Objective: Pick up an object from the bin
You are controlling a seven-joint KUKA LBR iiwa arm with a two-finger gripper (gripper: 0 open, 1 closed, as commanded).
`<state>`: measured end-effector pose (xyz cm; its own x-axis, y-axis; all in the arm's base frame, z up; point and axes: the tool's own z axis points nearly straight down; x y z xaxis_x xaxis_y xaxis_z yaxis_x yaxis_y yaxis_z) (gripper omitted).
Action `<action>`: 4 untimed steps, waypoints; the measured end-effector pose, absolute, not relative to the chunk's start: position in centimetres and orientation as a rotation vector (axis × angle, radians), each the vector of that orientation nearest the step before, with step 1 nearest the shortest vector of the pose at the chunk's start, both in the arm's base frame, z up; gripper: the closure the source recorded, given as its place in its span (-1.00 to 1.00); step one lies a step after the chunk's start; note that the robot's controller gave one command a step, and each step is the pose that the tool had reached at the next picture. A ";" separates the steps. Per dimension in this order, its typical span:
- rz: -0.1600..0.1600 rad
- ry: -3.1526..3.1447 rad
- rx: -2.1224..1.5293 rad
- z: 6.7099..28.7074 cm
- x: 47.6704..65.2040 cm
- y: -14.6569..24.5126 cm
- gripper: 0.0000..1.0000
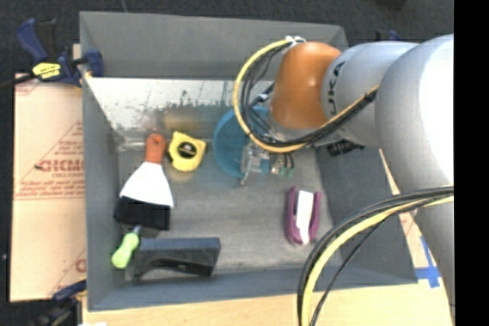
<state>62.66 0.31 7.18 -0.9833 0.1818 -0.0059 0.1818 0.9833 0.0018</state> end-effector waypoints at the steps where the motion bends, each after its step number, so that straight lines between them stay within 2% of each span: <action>1: 0.003 3.107 0.414 7.0 62.6 0.8 1.00; 3: 0.002 3.105 0.408 7.6 62.7 0.8 1.00; 4: 0.001 3.110 0.407 8.8 62.5 0.8 1.00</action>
Offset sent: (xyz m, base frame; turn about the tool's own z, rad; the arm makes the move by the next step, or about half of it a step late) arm 0.0000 0.0036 0.0072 0.0754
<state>62.53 0.80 8.84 -0.9663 0.2573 -0.0045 0.2573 0.9663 0.0012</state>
